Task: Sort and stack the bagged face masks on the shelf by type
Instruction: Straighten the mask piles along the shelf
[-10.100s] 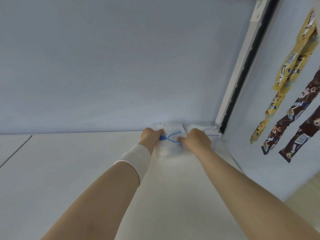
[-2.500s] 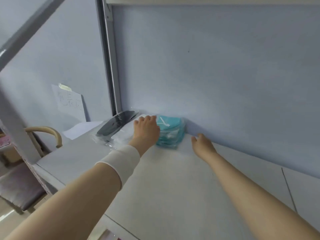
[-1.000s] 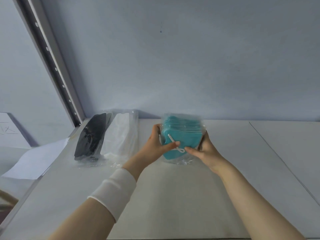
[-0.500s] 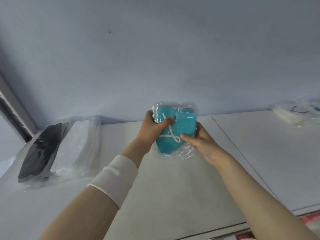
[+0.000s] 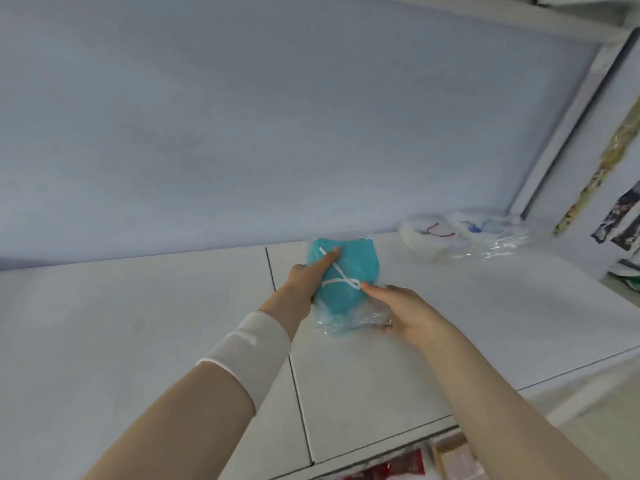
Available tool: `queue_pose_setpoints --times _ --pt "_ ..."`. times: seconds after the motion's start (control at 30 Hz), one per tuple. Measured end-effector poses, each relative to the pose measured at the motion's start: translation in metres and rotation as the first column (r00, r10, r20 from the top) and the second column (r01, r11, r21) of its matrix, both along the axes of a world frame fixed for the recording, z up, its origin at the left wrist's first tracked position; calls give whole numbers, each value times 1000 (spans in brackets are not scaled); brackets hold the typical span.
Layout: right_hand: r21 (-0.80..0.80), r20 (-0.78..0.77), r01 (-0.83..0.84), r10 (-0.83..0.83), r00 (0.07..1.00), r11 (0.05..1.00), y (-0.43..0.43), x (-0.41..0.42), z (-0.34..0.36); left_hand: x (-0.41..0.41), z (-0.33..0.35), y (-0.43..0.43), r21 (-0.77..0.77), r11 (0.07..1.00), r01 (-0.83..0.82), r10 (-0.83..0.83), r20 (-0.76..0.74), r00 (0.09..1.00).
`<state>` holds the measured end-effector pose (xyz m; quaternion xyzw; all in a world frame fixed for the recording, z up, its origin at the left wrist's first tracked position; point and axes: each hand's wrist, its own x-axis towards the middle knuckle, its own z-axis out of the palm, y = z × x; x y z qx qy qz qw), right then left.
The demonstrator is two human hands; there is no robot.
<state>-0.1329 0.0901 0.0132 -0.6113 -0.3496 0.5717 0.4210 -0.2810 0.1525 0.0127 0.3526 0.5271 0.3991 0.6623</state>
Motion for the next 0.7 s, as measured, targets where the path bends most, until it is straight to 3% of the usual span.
queue_pose_setpoints --times 0.27,0.4,0.5,0.6,0.7 --pt "-147 64 53 -44 997 988 59 79 10 74 -3 51 -31 999 13 -11 52 999" --pt "-105 111 83 -72 991 991 88 85 13 96 -3 80 -5 999 -49 49 -12 999" --pt "-69 246 75 -56 968 995 104 88 12 109 -6 96 -23 995 -97 96 -42 994" --pt "-37 461 19 0 887 999 117 97 13 120 -9 105 -42 988 -150 147 -58 987" --pt "6 713 -125 83 696 992 126 109 18 128 -9 109 -48 982 -182 176 -120 977"
